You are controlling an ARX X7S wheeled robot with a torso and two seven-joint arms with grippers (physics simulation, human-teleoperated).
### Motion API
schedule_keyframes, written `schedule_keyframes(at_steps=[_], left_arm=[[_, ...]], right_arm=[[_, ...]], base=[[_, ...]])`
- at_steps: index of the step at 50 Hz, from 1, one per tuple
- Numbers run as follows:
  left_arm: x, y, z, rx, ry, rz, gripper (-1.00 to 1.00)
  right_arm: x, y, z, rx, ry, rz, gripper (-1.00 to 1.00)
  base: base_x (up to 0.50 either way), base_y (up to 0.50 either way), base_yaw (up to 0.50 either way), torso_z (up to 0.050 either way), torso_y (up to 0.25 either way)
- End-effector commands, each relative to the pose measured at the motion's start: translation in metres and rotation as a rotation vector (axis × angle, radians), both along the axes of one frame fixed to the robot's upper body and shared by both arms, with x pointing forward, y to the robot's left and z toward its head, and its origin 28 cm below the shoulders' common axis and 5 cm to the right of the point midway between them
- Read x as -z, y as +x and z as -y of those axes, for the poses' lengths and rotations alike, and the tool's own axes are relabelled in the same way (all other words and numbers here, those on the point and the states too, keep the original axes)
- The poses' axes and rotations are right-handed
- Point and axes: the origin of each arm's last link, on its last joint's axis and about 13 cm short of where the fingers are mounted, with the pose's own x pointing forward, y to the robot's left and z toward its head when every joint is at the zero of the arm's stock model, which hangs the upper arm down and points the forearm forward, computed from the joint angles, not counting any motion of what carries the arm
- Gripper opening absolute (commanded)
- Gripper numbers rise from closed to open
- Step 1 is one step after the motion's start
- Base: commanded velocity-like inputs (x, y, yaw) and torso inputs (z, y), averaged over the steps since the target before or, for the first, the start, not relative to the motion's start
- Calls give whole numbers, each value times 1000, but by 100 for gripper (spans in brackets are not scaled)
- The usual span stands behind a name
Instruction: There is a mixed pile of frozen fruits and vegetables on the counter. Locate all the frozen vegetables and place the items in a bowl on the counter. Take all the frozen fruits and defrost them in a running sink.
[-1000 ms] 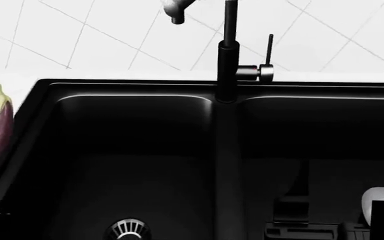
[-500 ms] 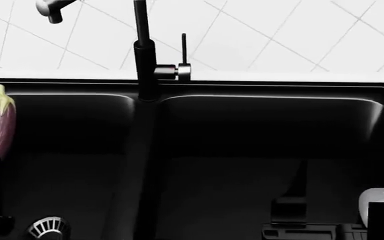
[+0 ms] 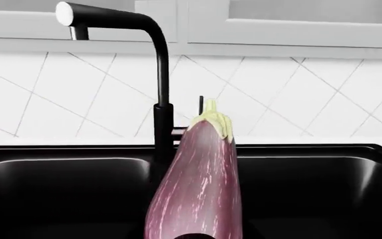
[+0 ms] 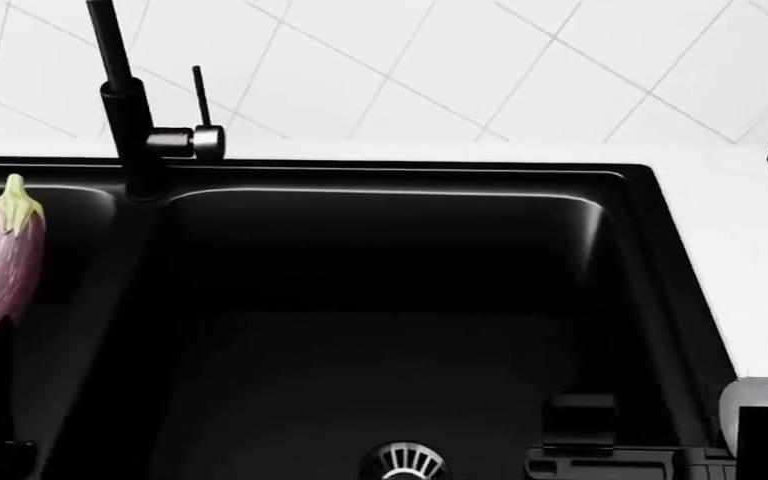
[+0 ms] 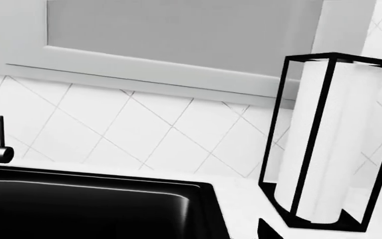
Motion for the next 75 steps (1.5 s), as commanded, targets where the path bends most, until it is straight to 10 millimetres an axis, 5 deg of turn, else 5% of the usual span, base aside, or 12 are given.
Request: schedule_keyframes(at_steps=[1, 65, 75], left_arm=[[-1, 0, 1, -2, -10, 5, -100], [-6, -6, 3, 27, -21, 17, -100], [-13, -15, 13, 110, -39, 35, -100]], right_arm=[[-1, 0, 0, 0, -3, 6, 100], [-1, -2, 0, -17, 24, 9, 100], [1, -1, -2, -29, 11, 5, 100]], base=[[0, -500, 0, 0, 0], [-27, -500, 0, 0, 0], [0, -52, 0, 0, 0]])
